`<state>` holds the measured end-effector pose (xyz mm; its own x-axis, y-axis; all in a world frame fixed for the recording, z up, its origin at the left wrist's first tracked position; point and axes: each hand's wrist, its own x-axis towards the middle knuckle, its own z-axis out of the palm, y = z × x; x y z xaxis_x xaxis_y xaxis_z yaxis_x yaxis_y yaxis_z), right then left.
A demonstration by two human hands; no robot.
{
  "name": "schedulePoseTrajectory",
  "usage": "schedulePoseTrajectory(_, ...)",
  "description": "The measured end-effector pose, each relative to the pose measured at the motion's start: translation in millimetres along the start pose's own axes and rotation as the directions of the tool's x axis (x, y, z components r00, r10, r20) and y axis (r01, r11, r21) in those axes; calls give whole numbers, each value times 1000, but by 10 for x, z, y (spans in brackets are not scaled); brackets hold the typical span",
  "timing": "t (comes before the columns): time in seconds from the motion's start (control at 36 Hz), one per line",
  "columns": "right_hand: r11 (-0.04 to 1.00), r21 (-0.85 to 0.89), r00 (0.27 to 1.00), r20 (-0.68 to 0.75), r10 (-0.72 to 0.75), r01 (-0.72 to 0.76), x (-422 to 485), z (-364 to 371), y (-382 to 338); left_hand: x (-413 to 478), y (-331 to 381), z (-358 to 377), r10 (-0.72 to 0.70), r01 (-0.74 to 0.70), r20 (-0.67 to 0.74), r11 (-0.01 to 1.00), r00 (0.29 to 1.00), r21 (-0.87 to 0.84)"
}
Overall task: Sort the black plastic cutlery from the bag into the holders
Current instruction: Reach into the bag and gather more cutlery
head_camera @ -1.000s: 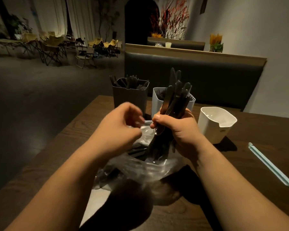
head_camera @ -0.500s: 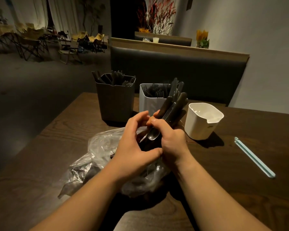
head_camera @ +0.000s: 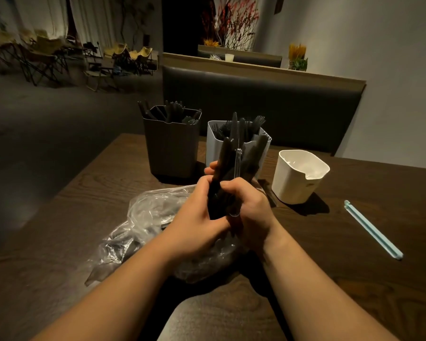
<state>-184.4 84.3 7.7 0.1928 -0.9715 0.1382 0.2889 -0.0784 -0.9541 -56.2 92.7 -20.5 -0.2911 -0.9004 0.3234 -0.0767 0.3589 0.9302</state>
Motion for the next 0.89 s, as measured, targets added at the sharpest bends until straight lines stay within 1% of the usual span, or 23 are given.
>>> schedulePoseTrajectory(0.11,998,-58,996,93,8,-3,31,-25,49,6,-12,-41,-12,12,-12,1000,1000,-17)
schedulePoseTrajectory(0.14,998,-66,995,98,24,-17,40,-31,57,7,-10,-46,-6,6,-29,1000,1000,-23)
schedulePoseTrajectory(0.22,979,-204,995,92,24,-4,38,-23,69,20,-23,-24,5,-9,-96,999,995,-39)
schedulePoseTrajectory(0.25,976,-217,997,76,31,-14,35,-19,66,24,-32,-13,2,-7,-117,999,993,-40)
schedulePoseTrajectory(0.31,982,-179,997,54,63,-53,27,-17,78,23,-35,18,1,-7,-150,999,989,-42)
schedulePoseTrajectory(0.39,990,-143,997,78,16,-5,39,13,113,26,-29,43,1,-12,-185,998,983,-60)
schedulePoseTrajectory(0.47,995,-99,999,45,-25,29,71,42,142,32,-38,30,-65,40,-198,991,978,-127)
schedulePoseTrajectory(0.56,996,-83,999,35,-23,26,78,43,163,37,-55,23,-144,104,-185,973,972,-207)
schedulePoseTrajectory(0.64,999,-30,999,25,-30,31,55,73,135,51,-69,22,-156,109,-198,967,968,-232)
schedulePoseTrajectory(0.69,998,-43,999,-14,-43,43,42,91,119,56,-64,36,-142,95,-203,969,969,-226)
schedulePoseTrajectory(0.78,990,-120,992,-90,-83,72,48,112,144,61,-59,61,-125,83,-217,978,968,-190)
schedulePoseTrajectory(0.89,979,-133,979,-112,-168,152,35,115,105,69,-71,51,-121,77,-230,979,966,-191)
